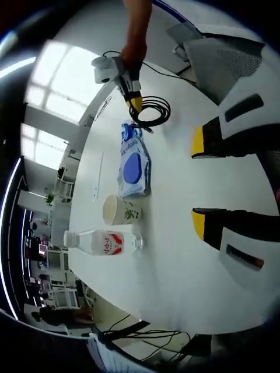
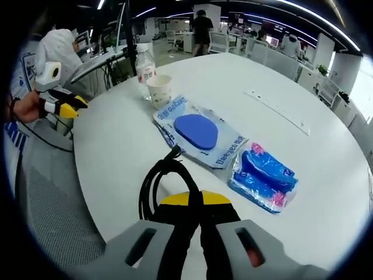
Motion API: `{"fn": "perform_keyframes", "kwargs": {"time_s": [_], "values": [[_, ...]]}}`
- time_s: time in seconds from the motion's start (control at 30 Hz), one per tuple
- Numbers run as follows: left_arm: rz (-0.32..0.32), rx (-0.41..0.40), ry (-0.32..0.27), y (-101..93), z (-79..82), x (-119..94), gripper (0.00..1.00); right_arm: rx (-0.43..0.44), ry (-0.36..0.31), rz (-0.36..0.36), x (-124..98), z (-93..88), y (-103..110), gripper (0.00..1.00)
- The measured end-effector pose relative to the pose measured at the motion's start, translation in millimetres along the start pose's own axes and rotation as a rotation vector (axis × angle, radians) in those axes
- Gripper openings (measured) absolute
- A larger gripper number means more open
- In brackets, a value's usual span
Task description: Arrange the tabletop items into an orderly group along one side of the table until the central work area is clear of visible clutter.
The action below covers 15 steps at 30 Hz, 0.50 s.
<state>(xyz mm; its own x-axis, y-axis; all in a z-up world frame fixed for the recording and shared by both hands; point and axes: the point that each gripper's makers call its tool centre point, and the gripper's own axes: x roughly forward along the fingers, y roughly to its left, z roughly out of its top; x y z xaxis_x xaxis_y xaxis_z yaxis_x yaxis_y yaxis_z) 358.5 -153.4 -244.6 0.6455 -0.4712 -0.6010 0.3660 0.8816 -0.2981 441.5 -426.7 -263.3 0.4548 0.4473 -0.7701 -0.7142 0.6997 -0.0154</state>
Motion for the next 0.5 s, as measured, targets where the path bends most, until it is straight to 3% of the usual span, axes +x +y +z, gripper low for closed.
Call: {"fn": "perform_keyframes", "kwargs": {"time_s": [0.5], "values": [[0.003, 0.002, 0.000, 1.5, 0.3, -1.3, 0.33, 0.011, 0.002, -0.003, 1.3, -1.8, -5.0, 0.01]]}}
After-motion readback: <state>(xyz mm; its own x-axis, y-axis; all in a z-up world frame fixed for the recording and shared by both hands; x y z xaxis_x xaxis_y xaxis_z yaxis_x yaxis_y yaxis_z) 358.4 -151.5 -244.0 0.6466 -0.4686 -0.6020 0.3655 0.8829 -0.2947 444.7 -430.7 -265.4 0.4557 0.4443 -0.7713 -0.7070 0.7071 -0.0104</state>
